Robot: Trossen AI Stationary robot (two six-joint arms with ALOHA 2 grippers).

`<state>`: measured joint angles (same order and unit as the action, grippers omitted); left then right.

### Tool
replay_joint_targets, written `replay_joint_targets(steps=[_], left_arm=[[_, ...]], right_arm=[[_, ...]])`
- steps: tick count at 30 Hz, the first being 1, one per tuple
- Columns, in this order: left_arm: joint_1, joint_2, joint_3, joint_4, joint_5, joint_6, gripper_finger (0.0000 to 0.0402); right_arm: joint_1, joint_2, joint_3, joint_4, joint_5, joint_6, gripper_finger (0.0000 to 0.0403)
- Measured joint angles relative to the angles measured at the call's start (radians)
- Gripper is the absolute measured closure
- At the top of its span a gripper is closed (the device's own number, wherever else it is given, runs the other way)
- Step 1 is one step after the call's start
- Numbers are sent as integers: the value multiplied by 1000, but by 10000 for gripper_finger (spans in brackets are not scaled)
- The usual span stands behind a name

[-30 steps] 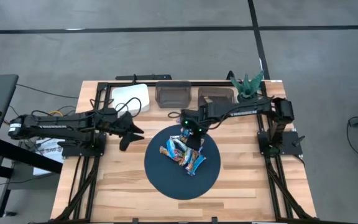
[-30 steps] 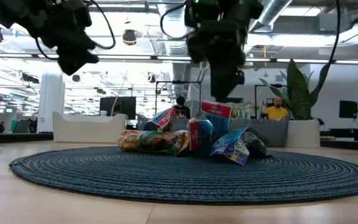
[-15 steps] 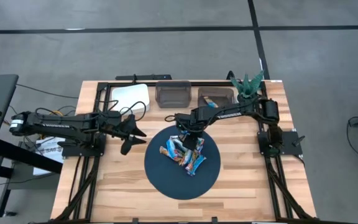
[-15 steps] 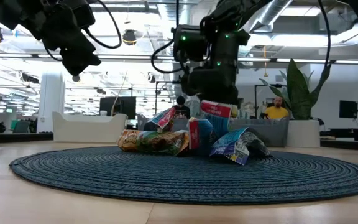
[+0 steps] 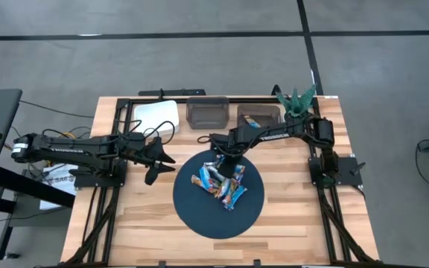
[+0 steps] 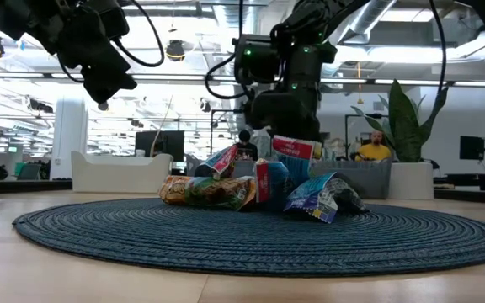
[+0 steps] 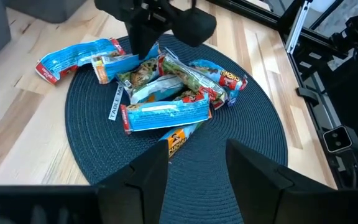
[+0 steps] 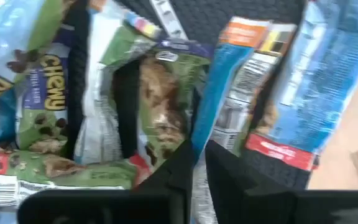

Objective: Pick and place Granola Bars by type
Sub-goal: Put the yellow granola bar into the right black bin

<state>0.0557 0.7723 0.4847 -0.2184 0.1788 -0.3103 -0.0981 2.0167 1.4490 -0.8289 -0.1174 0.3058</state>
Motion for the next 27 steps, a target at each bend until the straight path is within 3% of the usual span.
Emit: replay_joint_targets(steps=[13, 27], left_arm=[[0, 0, 0, 0, -1, 0, 249], [0, 0, 0, 0, -5, -8, 249]], right_arm=[[16, 0, -63, 49, -18, -10, 390], [-21, -2, -17, 7, -21, -17, 402]])
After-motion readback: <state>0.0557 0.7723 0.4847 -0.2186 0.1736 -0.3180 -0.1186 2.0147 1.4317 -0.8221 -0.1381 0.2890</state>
